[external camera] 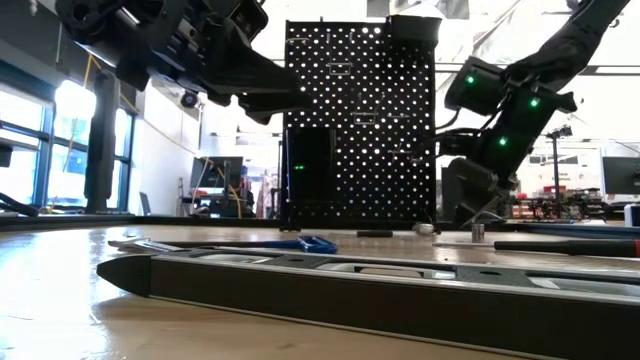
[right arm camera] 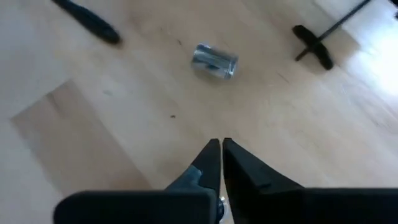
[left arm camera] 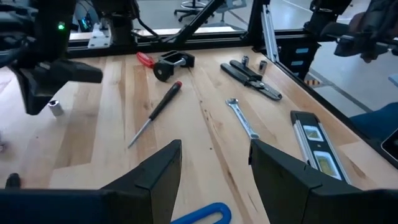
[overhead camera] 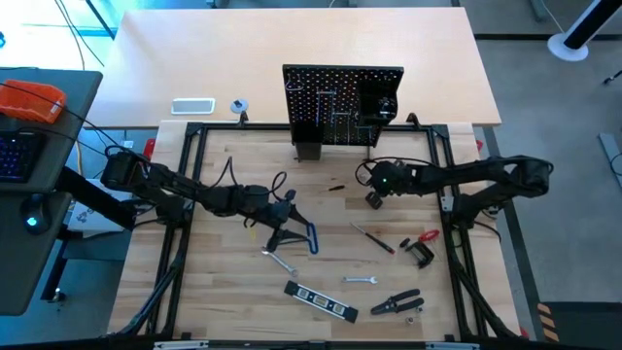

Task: Hang tools onto peg board
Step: Put the bolts on the pegboard

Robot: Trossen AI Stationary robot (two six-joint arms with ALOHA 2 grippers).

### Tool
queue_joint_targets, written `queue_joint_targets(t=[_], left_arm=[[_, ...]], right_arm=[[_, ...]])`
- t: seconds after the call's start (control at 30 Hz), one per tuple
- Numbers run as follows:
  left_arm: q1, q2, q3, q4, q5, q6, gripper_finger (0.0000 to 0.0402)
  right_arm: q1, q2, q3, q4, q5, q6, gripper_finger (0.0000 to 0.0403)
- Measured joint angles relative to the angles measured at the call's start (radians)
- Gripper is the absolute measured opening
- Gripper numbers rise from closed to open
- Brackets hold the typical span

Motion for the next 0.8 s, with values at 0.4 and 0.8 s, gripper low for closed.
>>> queue_joint_targets(t=[0.4,0.8], left_arm=[[0.007,0.0,0.0,0.0,-0.002,-0.001,0.0184],[0.006,0.0,0.0,-0.025,0.0,-0.005,0.0184]], right_arm=[[0.003,-0.005,0.0,0.064,-0.078,-0.1,0.0061],[0.006,-0.082,0.0,-0.046,-0.045,-0.063,0.0168]])
